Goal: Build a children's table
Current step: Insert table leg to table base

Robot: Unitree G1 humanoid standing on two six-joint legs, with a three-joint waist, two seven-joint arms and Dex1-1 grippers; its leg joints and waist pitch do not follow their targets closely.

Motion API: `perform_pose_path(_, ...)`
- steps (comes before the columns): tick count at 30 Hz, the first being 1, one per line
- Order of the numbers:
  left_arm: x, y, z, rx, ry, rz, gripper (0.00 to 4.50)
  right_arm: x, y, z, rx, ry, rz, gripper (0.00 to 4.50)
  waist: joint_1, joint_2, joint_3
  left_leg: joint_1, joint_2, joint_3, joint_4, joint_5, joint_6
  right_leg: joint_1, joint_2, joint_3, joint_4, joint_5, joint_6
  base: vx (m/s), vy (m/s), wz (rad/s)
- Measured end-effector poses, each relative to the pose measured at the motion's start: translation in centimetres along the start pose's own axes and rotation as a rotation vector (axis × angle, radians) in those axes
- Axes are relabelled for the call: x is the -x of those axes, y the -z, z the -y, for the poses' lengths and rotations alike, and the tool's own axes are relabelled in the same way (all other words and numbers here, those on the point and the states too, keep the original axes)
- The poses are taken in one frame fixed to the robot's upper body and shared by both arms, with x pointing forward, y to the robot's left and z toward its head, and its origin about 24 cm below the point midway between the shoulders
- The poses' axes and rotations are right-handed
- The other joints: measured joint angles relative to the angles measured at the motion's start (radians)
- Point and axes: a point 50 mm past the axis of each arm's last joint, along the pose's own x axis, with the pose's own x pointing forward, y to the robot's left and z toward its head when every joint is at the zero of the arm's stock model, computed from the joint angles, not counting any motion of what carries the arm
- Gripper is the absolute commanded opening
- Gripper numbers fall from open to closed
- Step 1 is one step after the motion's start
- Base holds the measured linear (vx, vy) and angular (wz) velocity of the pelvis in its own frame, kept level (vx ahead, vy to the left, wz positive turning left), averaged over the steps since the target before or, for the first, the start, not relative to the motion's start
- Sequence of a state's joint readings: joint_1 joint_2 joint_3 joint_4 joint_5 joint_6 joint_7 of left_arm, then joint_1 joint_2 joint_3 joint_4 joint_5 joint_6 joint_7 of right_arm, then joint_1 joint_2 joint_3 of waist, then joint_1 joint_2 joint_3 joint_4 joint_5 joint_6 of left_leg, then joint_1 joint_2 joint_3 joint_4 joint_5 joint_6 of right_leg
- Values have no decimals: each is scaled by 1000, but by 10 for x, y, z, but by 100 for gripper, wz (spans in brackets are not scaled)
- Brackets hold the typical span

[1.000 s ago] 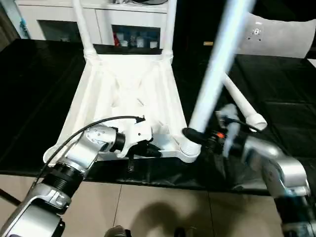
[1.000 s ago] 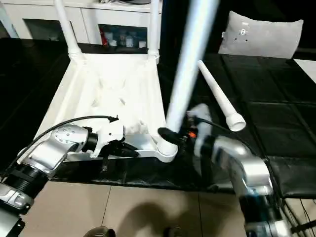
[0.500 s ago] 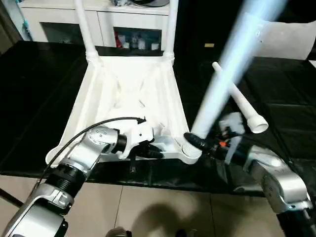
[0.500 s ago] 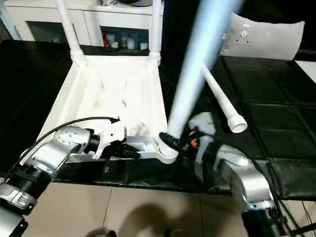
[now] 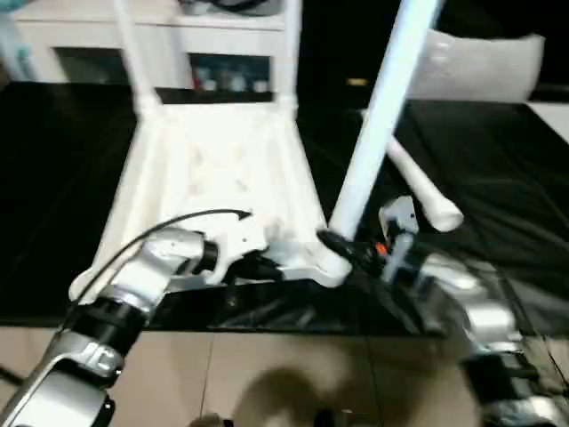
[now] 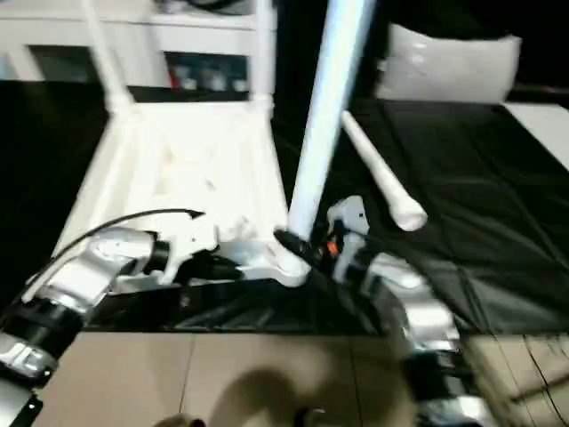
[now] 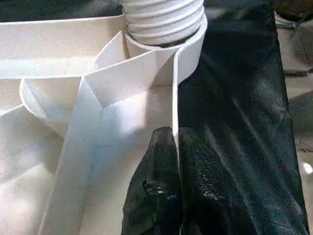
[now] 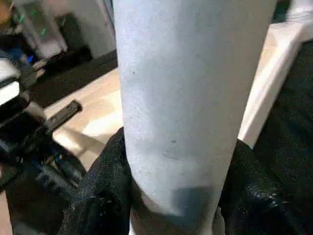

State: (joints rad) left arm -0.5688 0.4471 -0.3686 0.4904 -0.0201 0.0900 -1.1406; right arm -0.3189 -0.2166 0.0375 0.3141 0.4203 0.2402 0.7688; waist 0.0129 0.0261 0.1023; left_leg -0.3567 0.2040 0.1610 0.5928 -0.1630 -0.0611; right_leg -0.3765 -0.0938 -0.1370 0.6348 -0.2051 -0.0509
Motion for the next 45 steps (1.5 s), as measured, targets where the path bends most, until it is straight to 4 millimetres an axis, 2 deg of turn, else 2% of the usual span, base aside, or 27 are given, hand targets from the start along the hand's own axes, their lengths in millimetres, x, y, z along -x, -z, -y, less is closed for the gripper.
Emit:
perform_pose_path(1,0,0,0,0,1,5,0,2,-1,-1,11,-3,-1,189,23,-31,-5,19,-11,20,3,-3,-5,-7,-3,51,31,-19,39,83,-99,4)
perform_pose_path(2,-1,0,0,1,1,7,0,2,-2,-2,27,-7,-13,189,32,-31,-1,25,-20,14,18,-20,-17,-10,0,58,32,-19,40,83,-99,4)
perform_pose_path(3,-1,1,1,3,3,5,0,2,-4,-3,54,-15,-32,189,46,-25,-2,22,-22,0,35,-50,-15,-7,-2,50,28,-19,40,135,-76,-31)
perform_pose_path(4,-1,0,1,1,15,4,0,2,-5,-5,91,-16,-50,189,58,-8,-7,14,-32,-30,31,-54,-12,-3,0,34,20,-20,39,90,-12,-34)
perform_pose_path(5,-1,0,1,1,18,9,0,3,-6,-5,108,-8,-58,189,59,-1,-10,10,-31,-39,24,-49,-21,-3,3,25,10,-19,39,90,-12,-34)
perform_pose_path(6,-2,-1,1,-2,21,12,0,4,-8,-6,147,-9,-73,189,58,1,-11,7,-28,-44,15,-43,-26,-3,4,21,1,-19,38,0,0,0)
perform_pose_path(7,-2,-2,2,-6,28,15,0,5,-12,-9,224,-26,-114,189,56,3,-13,5,-28,-43,7,-41,-25,-3,5,20,-11,-15,33,0,0,0)
perform_pose_path(9,-4,-5,2,-14,41,19,0,5,-19,-13,319,-47,-177,189,53,3,-14,6,-28,-37,4,-29,-18,-2,5,25,-21,13,27,0,0,0)
perform_pose_path(13,-4,-6,2,-25,54,22,0,5,-26,-18,360,-62,-218,189,50,2,-14,6,-28,-26,4,-26,-17,-3,5,34,-25,22,28,0,0,0)
perform_pose_path(18,-4,-8,2,-37,66,24,0,7,-30,-18,377,-88,-242,189,52,1,-13,5,-28,-18,1,-26,-17,-6,3,37,-25,19,32,0,0,0)
perform_pose_path(23,-5,-9,2,-43,70,25,0,13,-28,-15,356,-99,-206,189,58,-1,-11,5,-28,-17,-3,-26,-17,-7,3,37,-25,17,35,0,0,0)
perform_pose_path(27,-4,-10,1,-49,67,26,0,21,-21,-8,248,-80,-94,189,58,-1,-9,6,-28,-17,-7,-26,-17,-7,3,38,-27,16,37,0,0,0)
perform_pose_path(29,-4,-11,1,-53,67,28,0,27,-12,-2,142,-54,-16,189,57,1,-8,5,-28,-17,-8,-26,-17,-8,3,38,-28,16,37,0,0,0)
perform_pose_path(32,-4,-12,1,-59,68,31,0,31,-8,1,99,-49,30,189,56,5,-6,4,-28,-16,-8,-26,-17,-8,3,38,-30,16,37,0,0,0)
perform_pose_path(36,-4,-12,1,-59,73,32,0,34,-3,1,117,-56,30,189,57,6,-6,5,-28,-15,-13,-26,-17,-7,3,38,-35,16,37,0,0,0)
perform_pose_path(45,-3,-11,2,-62,86,20,0,26,-14,-2,335,-168,-104,189,51,9,-7,6,-29,-14,-18,-26,-17,-1,3,38,-41,16,37,0,0,0)
